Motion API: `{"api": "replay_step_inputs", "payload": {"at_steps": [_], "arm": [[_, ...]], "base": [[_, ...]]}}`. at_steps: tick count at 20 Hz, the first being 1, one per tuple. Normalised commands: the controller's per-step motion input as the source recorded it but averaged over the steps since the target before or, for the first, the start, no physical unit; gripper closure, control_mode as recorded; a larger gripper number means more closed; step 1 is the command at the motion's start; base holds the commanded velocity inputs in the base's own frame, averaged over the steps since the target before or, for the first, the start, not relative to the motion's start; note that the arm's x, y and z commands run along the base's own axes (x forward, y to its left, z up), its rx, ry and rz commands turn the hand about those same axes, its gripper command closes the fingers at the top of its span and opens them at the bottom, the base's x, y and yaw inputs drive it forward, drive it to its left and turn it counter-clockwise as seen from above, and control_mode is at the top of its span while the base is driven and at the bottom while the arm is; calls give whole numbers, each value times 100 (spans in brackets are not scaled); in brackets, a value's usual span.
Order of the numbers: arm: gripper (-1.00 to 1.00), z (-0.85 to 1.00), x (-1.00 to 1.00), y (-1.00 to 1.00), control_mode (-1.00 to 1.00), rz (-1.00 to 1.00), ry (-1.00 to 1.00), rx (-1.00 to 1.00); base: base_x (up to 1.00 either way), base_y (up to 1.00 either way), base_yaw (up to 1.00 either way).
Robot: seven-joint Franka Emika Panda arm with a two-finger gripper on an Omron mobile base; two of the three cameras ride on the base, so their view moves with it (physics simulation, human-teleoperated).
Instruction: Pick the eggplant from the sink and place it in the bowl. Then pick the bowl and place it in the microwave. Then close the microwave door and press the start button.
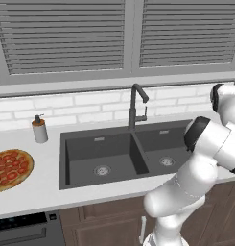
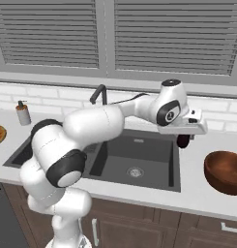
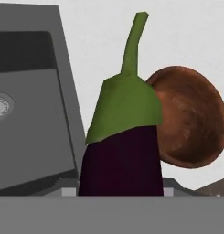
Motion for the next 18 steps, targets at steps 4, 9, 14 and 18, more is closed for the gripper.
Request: {"api": "replay_step_inputs", "payload": {"at_steps": [4,9,14,18], "arm": [[100,-6,0,-72,-100,-5,0,0],[100,-13,0,-65,-100,-5,0,3],[100,-18,0,-48,-100,-5,0,3],[100,0,0,-19,-100,-6,-3,0]], "base": [[0,0,0],[0,0,0],[0,0,0],[0,0,0]]}}
